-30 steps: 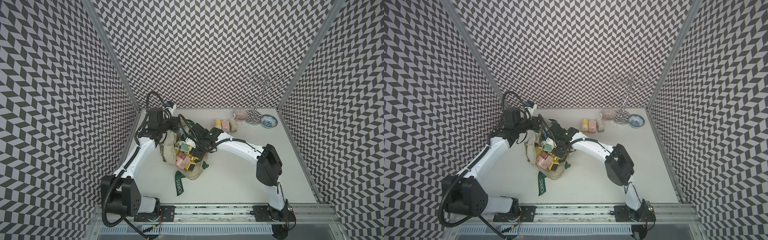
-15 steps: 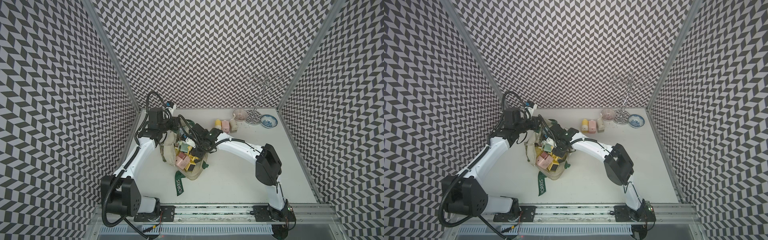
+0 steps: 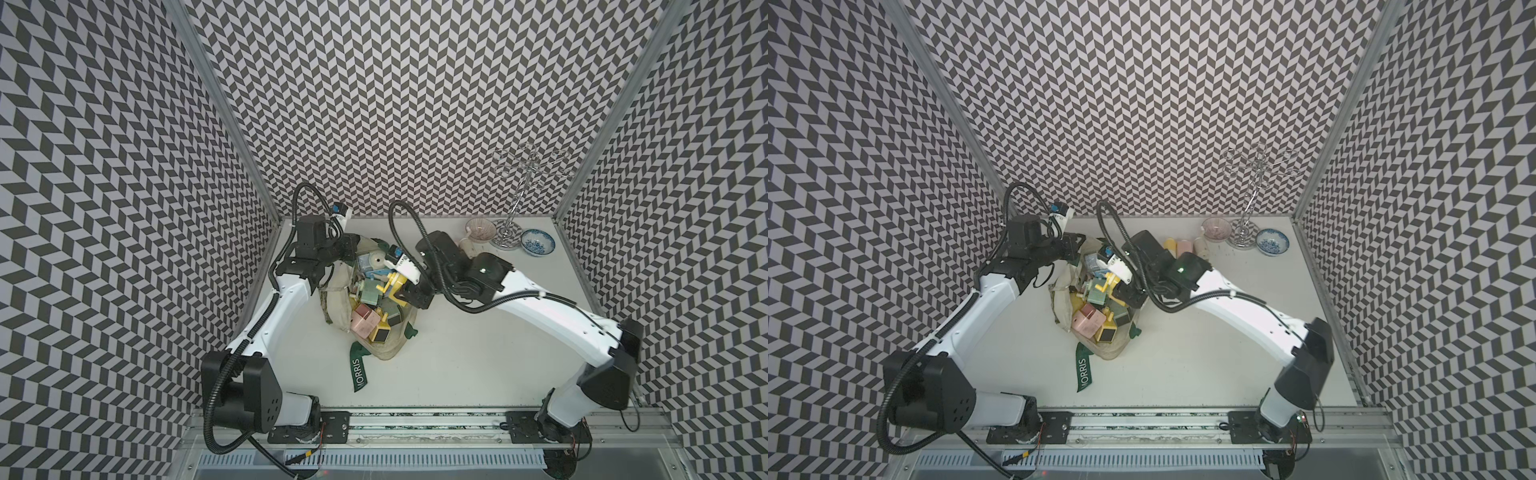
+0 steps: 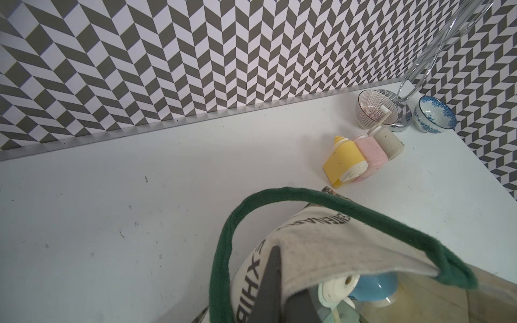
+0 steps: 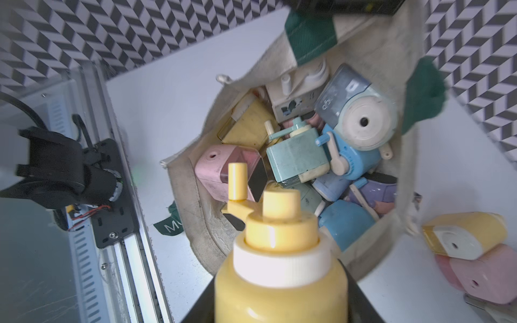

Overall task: Take out the pencil sharpeners from the tote bags
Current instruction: Pick up the pencil sharpener from the canvas bag, then place the pencil sharpener at the center of the board.

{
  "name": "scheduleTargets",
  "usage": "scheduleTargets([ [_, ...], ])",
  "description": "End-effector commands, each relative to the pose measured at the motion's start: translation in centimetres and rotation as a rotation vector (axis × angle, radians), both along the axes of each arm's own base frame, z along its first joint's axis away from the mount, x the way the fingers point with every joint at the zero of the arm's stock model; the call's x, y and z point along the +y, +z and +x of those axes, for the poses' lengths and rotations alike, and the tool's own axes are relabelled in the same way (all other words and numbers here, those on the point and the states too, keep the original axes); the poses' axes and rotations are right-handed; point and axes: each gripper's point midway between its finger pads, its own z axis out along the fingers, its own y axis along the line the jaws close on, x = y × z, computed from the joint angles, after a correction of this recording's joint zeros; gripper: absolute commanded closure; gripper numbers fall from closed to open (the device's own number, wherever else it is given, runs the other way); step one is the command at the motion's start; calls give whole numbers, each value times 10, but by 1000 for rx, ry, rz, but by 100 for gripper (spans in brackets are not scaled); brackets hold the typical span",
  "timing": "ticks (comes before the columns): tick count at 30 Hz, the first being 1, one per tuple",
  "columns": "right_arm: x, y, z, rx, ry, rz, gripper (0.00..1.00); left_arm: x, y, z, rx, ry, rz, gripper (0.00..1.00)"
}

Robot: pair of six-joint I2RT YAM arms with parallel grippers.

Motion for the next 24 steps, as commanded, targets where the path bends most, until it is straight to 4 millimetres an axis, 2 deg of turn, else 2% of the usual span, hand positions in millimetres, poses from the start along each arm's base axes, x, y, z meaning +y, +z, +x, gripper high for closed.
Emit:
scheduleTargets([
  [1, -29, 30, 27, -72, -147, 122, 69, 0, 70, 4, -220, 2, -35, 100],
  [4, -77, 36, 59, -91, -315, 160, 69, 0, 70, 5, -221, 5, -35, 100],
  [6, -114, 30, 86, -94, -462, 149, 69, 1, 70, 5, -220, 7, -34, 100],
  [8, -149, 19, 109, -90, -595, 125, 69, 0, 69, 5, -219, 5, -34, 100],
  [12, -211, -18, 152, -51, -821, 71, 70, 1, 69, 5, -219, 9, -33, 100],
  [15, -237, -47, 178, -9, -903, 41, 71, 1, 70, 5, -220, 12, -32, 100],
  [19, -259, -75, 207, 12, -970, -20, 71, 2, 69, 5, -221, 19, -21, 100],
  [24, -272, -122, 236, 126, -991, -101, 72, 3, 69, 5, -222, 21, -20, 100],
])
